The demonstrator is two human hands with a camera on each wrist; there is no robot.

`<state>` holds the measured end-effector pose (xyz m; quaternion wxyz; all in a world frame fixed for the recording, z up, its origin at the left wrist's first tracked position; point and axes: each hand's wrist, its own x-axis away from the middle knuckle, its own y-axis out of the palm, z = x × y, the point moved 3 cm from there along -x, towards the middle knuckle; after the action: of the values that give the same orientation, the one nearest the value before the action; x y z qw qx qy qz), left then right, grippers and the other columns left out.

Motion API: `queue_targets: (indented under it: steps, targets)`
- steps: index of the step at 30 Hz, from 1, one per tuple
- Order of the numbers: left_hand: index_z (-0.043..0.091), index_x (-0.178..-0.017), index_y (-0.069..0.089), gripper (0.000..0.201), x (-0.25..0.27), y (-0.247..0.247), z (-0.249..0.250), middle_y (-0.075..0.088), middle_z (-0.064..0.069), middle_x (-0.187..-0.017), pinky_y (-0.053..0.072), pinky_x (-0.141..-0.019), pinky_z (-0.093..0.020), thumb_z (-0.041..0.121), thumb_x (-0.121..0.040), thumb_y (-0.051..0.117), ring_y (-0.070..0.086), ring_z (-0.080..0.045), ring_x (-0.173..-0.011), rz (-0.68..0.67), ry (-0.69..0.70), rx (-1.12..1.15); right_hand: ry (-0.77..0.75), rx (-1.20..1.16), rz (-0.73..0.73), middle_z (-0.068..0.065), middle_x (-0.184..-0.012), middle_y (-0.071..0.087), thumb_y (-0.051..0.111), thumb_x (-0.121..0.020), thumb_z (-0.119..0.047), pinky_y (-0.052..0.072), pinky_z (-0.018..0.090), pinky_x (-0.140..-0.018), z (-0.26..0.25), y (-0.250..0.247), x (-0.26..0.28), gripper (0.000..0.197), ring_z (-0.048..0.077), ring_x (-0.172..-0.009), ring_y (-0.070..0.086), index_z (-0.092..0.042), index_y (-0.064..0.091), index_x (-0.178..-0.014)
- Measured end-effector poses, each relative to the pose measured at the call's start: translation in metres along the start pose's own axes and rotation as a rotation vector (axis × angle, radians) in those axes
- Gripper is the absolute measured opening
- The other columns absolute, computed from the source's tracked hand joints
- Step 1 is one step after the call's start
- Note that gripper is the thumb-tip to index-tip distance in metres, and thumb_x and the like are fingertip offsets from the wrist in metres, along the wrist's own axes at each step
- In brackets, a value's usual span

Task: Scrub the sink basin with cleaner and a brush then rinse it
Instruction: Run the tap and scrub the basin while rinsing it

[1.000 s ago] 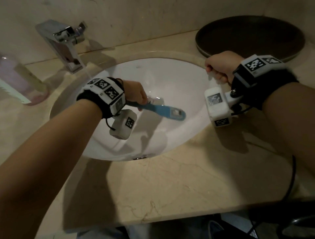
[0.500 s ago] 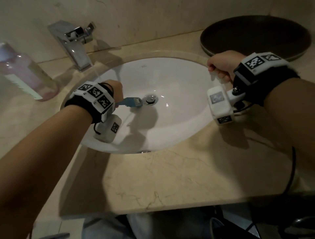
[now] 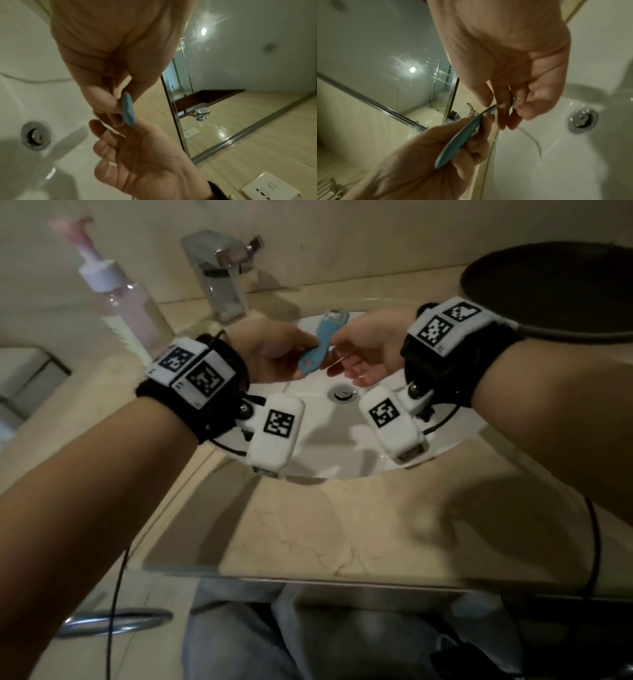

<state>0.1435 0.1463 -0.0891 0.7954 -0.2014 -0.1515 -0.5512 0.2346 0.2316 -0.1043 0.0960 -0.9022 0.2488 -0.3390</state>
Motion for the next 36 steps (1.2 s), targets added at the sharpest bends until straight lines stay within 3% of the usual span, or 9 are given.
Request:
queue_targets:
  steps: [3, 8, 16, 20, 23, 28, 30, 34, 36]
  targets:
    - [0.011, -0.086, 0.053, 0.025, 0.001, -0.001, -0.010, 0.059, 0.002, -0.071, 0.049, -0.049, -0.016, 0.017, -0.102, 0.035, 0.054, -0.005, -0.053, 0.024, -0.017, -0.045, -0.010, -0.066, 0.034, -0.008, -0.043, 0.055, 0.041, -0.098, -0.032, 0.049, 0.017, -0.051, -0.002, 0.005, -0.010, 0.034, 0.004, -0.041, 0.038, -0.016, 0.055, -0.070]
    - [0.019, -0.086, 0.059, 0.019, 0.009, -0.016, -0.017, 0.068, 0.012, -0.062, 0.046, -0.064, -0.019, 0.019, -0.099, 0.045, 0.060, 0.001, -0.048, 0.041, -0.076, -0.344, -0.012, -0.070, 0.135, 0.001, -0.085, 0.057, 0.042, -0.099, -0.020, 0.051, 0.036, -0.089, 0.002, 0.004, -0.026, 0.015, 0.011, -0.073, 0.055, -0.012, 0.055, -0.099]
    - [0.017, -0.099, 0.058, 0.008, 0.024, -0.094, -0.024, 0.057, 0.007, -0.086, 0.040, -0.078, -0.029, 0.018, -0.094, 0.053, 0.050, -0.014, -0.093, 0.428, -0.127, -0.519, 0.028, 0.652, -0.169, 0.009, -0.078, 0.054, 0.032, -0.102, -0.008, 0.050, 0.017, -0.044, 0.024, 0.003, -0.044, 0.023, 0.017, -0.063, 0.056, -0.004, 0.054, -0.093]
    - [0.009, -0.128, 0.052, 0.037, 0.025, -0.126, -0.041, 0.055, -0.008, -0.127, 0.048, -0.066, -0.027, 0.010, -0.091, 0.054, 0.055, -0.024, -0.100, 0.457, -0.143, -0.420, -0.049, 0.899, -0.369, 0.003, -0.073, 0.053, 0.035, -0.101, -0.009, 0.048, 0.019, -0.057, 0.033, 0.026, -0.050, 0.018, 0.012, -0.064, 0.051, -0.007, 0.052, -0.103]
    - [0.011, -0.131, 0.049, 0.041, 0.024, -0.131, -0.048, 0.054, -0.013, -0.115, 0.047, -0.044, -0.023, 0.014, -0.091, 0.054, 0.054, -0.022, -0.076, 0.416, -0.197, -0.392, -0.043, 0.981, -0.465, -0.001, -0.074, 0.057, 0.038, -0.101, -0.013, 0.049, 0.012, -0.056, 0.039, 0.039, -0.060, 0.019, 0.008, -0.065, 0.054, -0.013, 0.057, -0.098]
    - [0.014, -0.138, 0.045, 0.045, 0.020, -0.131, -0.048, 0.054, -0.014, -0.124, 0.047, -0.069, -0.036, 0.013, -0.093, 0.051, 0.052, -0.026, -0.095, 0.407, -0.200, -0.380, -0.121, 1.146, 0.030, 0.005, -0.084, 0.052, 0.053, -0.093, -0.011, 0.041, 0.023, -0.060, 0.047, 0.019, -0.069, 0.023, 0.019, -0.081, 0.047, -0.007, 0.062, -0.113]
    - [0.010, -0.134, 0.047, 0.041, 0.020, -0.133, -0.049, 0.051, -0.014, -0.116, 0.047, -0.067, -0.036, 0.012, -0.093, 0.050, 0.050, -0.027, -0.093, 0.423, -0.198, -0.394, -0.142, 1.261, 0.150, 0.004, -0.060, 0.051, 0.054, -0.089, -0.005, 0.038, 0.023, -0.056, 0.047, 0.004, -0.064, 0.009, 0.018, -0.070, 0.046, -0.010, 0.059, -0.083]
    - [0.017, -0.121, 0.047, 0.027, 0.019, -0.132, -0.048, 0.047, -0.009, -0.111, 0.045, -0.076, -0.038, 0.010, -0.095, 0.046, 0.047, -0.023, -0.091, 0.427, -0.194, -0.423, -0.080, 1.256, -0.035, 0.007, -0.085, 0.067, 0.050, -0.095, -0.018, 0.051, 0.013, -0.073, 0.052, -0.006, -0.077, 0.014, 0.009, -0.069, 0.061, -0.010, 0.062, -0.093]
    - [0.015, -0.129, 0.046, 0.033, 0.018, -0.133, -0.048, 0.047, -0.009, -0.113, 0.046, -0.083, -0.041, 0.009, -0.096, 0.045, 0.045, -0.023, -0.098, 0.421, -0.187, -0.435, -0.066, 1.112, -0.255, -0.002, -0.073, 0.062, 0.043, -0.099, -0.017, 0.046, 0.006, -0.056, 0.055, 0.005, -0.079, 0.017, -0.004, -0.053, 0.059, -0.015, 0.060, -0.098]
